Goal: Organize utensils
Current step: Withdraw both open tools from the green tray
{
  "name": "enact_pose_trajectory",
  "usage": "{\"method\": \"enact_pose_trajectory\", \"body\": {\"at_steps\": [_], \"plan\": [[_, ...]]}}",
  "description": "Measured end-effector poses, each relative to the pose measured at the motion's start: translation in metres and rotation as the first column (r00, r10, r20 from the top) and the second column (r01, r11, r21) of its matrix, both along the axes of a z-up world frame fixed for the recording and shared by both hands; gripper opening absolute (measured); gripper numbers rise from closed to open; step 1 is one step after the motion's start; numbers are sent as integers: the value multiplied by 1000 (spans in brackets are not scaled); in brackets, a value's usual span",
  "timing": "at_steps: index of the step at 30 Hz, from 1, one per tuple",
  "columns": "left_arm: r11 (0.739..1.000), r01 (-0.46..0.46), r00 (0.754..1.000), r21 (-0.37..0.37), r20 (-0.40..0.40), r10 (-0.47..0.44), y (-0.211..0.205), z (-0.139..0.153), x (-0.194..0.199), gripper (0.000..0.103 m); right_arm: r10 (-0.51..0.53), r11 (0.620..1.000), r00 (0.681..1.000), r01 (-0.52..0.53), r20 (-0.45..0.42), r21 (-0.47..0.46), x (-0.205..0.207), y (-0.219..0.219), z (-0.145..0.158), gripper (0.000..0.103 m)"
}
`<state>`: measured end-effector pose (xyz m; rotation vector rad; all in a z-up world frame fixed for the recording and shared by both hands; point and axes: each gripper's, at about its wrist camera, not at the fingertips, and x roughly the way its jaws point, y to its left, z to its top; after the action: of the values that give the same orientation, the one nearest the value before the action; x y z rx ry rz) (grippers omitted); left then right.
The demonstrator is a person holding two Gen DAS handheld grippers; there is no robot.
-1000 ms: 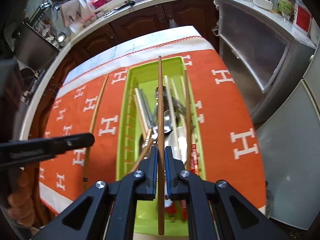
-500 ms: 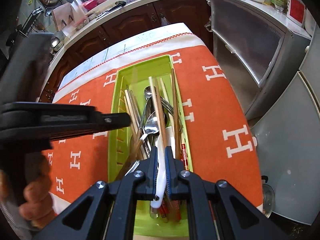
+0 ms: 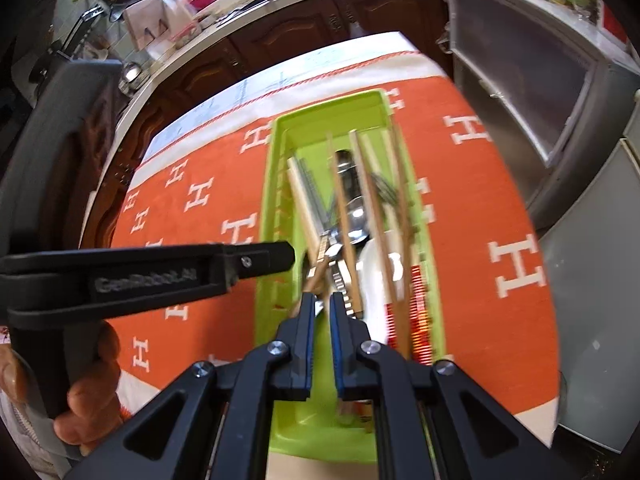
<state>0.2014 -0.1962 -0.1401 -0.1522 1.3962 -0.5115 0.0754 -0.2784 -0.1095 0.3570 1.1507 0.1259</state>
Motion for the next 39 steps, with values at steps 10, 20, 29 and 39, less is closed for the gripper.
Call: {"method": "enact_pose_trajectory", "body": {"at_steps": [10, 20, 29, 39], "plan": [[996, -21, 993, 90, 115, 11, 50, 26, -22, 18, 52, 997, 998, -53, -27, -53, 8, 30, -10, 9], [988, -41, 969, 152, 245, 3, 78, 46, -65, 29, 25, 991, 999, -31, -48, -130, -4, 28, -17, 14], [975, -139, 926, 175, 372, 65, 100, 73, -107, 51, 10, 996, 1000, -10, -4, -89, -31, 24, 6, 14], [937, -258, 880, 238, 458, 126, 119, 106, -140, 64, 42, 997, 989, -33, 143, -64, -71, 45, 67, 14]]}}
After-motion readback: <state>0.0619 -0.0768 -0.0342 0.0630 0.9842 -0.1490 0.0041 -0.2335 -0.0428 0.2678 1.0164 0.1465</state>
